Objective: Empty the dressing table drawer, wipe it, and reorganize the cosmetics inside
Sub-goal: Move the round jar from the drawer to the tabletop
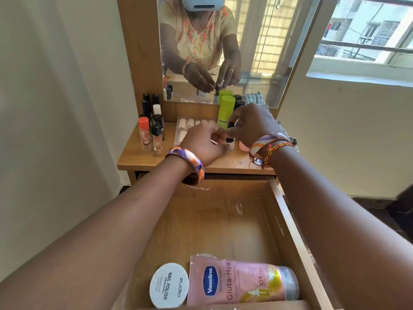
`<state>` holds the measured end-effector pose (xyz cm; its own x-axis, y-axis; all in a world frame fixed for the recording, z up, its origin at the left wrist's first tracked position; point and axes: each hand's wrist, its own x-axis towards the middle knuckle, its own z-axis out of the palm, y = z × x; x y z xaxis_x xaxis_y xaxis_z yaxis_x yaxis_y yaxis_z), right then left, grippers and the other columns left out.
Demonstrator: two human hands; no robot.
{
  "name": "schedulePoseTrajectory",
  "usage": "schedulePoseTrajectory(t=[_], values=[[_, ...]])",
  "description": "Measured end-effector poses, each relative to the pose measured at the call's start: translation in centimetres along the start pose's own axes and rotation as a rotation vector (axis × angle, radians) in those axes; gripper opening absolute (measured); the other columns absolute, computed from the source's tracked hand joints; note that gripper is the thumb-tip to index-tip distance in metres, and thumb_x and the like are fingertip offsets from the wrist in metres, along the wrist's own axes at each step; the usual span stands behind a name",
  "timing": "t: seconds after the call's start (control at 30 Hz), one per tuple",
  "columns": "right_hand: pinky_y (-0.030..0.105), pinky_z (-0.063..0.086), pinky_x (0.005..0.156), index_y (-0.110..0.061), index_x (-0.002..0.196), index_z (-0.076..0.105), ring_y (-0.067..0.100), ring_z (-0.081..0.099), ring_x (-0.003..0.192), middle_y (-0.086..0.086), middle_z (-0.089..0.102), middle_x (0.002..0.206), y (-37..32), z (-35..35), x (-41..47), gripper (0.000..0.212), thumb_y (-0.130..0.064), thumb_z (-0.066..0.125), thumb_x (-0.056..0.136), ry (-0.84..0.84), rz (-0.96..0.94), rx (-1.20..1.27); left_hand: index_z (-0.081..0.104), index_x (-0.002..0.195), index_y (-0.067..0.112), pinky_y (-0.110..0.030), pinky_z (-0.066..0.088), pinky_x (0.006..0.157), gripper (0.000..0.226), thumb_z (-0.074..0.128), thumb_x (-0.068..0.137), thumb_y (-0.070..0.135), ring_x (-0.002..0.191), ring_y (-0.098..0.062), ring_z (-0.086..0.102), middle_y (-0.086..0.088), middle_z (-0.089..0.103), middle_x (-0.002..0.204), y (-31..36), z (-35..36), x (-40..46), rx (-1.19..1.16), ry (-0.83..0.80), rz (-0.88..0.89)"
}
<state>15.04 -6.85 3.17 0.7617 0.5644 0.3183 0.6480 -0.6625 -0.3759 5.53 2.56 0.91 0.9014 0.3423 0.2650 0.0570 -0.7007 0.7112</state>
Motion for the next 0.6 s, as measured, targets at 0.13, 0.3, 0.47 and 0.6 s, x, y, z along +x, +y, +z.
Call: schedulePoseTrajectory(t=[0.13,0.3,0.47,0.6], values=[[0.036,0.055,0.075,-0.013,0.092,0.073,0.03,0.064,0.086,0.012,0.069,0.096,-0.1,1.1,1.9,0.018,-0.013,0.064,0.077,-0.012,-0.007,-0.1,0.068,0.106,0.006,-0.016,0.041,0.074,0.024,0.064,0.083,0.011,0.098,-0.014,0.06,-0.005,0.068,0.105,-0.3,0.5,1.5,0.054,-0.024,-0.003],[0.028,0.049,0.068,-0.012,0.097,0.07,0.029,0.064,0.087,0.011,0.067,0.097,0.0,1.9,3.1,0.019,-0.013,0.065,0.079,-0.006,0.007,-0.163,0.068,0.105,0.008,-0.013,0.039,0.066,0.023,0.064,0.083,0.012,0.093,-0.012,0.06,-0.004,0.069,0.106,-1.1,1.0,2.1,0.072,-0.054,-0.026],[0.036,0.053,0.085,-0.018,0.115,0.063,0.03,0.062,0.1,0.011,0.064,0.112,-0.2,1.7,2.7,0.035,-0.009,0.064,0.082,-0.021,0.035,-0.116,0.067,0.107,0.009,0.0,0.031,0.061,0.024,0.063,0.084,0.012,0.086,-0.006,0.053,-0.004,0.069,0.107,-1.2,0.9,1.7,0.074,-0.065,-0.032],[0.037,0.053,0.085,-0.02,0.123,0.059,0.03,0.061,0.104,0.011,0.062,0.118,-0.2,0.4,1.3,0.042,-0.01,0.064,0.083,0.011,0.047,-0.077,0.068,0.108,0.008,-0.013,0.039,0.073,0.025,0.064,0.084,0.011,0.092,-0.009,0.057,-0.004,0.068,0.109,-0.3,0.2,0.6,0.085,-0.067,-0.018]])
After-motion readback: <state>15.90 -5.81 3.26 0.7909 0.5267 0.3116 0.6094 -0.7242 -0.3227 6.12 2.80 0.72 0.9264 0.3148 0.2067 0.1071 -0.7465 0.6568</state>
